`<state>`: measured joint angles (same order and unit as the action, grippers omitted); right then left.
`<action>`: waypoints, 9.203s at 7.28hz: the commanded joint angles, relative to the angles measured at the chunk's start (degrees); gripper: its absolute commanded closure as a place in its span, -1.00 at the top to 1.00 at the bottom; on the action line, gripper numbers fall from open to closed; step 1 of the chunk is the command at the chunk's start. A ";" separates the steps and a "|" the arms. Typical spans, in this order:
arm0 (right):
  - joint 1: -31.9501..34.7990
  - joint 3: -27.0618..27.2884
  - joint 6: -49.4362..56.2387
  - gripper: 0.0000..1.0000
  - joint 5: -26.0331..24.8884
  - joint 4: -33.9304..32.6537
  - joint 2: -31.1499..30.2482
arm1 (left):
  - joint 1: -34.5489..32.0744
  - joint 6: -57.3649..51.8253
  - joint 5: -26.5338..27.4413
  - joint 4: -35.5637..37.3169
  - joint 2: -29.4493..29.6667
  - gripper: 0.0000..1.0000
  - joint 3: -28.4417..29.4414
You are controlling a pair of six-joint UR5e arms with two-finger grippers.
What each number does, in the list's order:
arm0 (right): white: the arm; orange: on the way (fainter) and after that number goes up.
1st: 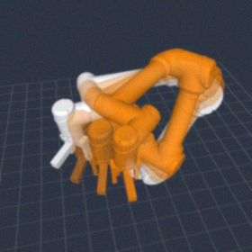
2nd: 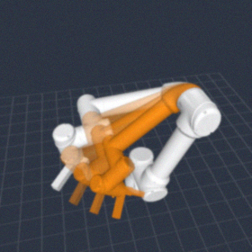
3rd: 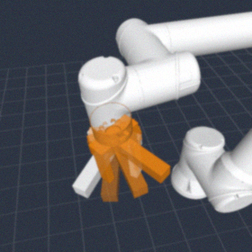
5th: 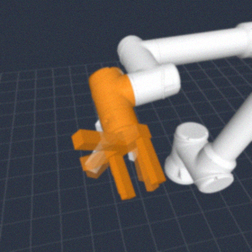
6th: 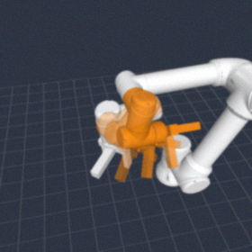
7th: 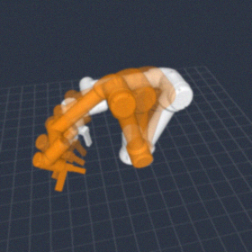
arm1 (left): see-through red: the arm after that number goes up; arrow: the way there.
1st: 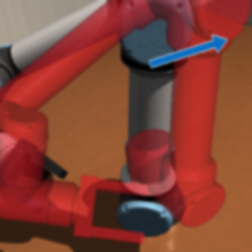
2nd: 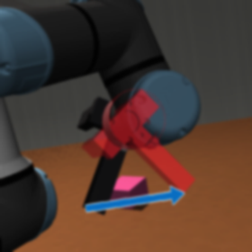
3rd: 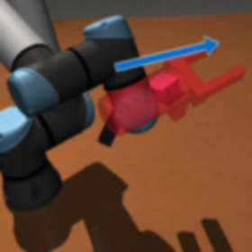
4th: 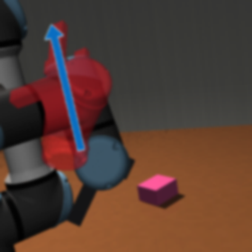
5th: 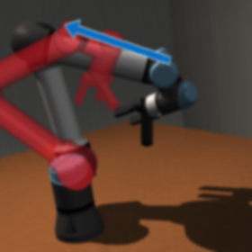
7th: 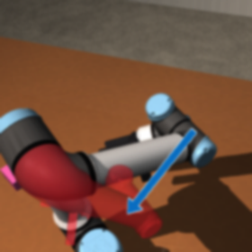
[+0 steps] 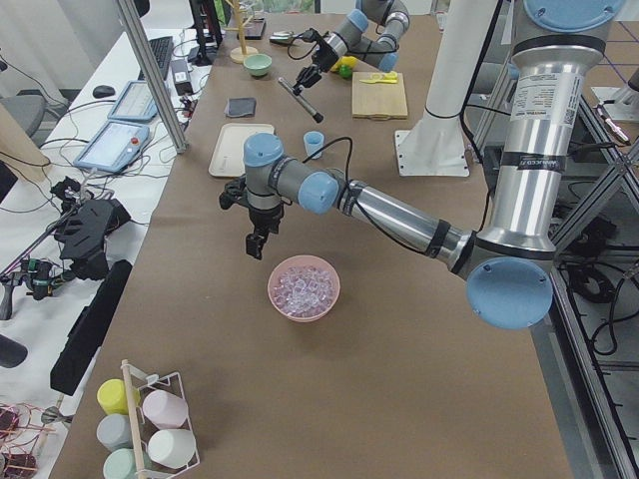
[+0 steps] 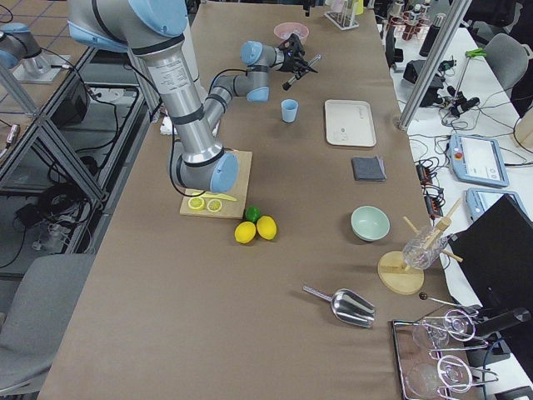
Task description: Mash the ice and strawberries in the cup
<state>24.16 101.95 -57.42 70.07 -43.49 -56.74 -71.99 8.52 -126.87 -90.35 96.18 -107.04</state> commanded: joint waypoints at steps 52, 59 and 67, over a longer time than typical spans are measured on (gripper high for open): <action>33.67 -19.25 20.16 1.00 57.55 -30.52 -16.47 | -0.70 1.49 0.84 -0.18 -2.05 0.95 -3.88; 42.62 -18.45 22.51 1.00 60.10 -30.25 -16.12 | -4.55 -1.82 0.31 0.53 -2.05 0.95 -0.19; 58.00 -17.23 27.71 1.00 64.94 -30.60 -28.06 | -17.22 -20.39 -6.20 10.28 1.47 0.95 12.55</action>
<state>80.69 84.30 -30.47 134.99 -74.04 -83.44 -89.08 -11.68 -132.98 -80.08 97.50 -95.51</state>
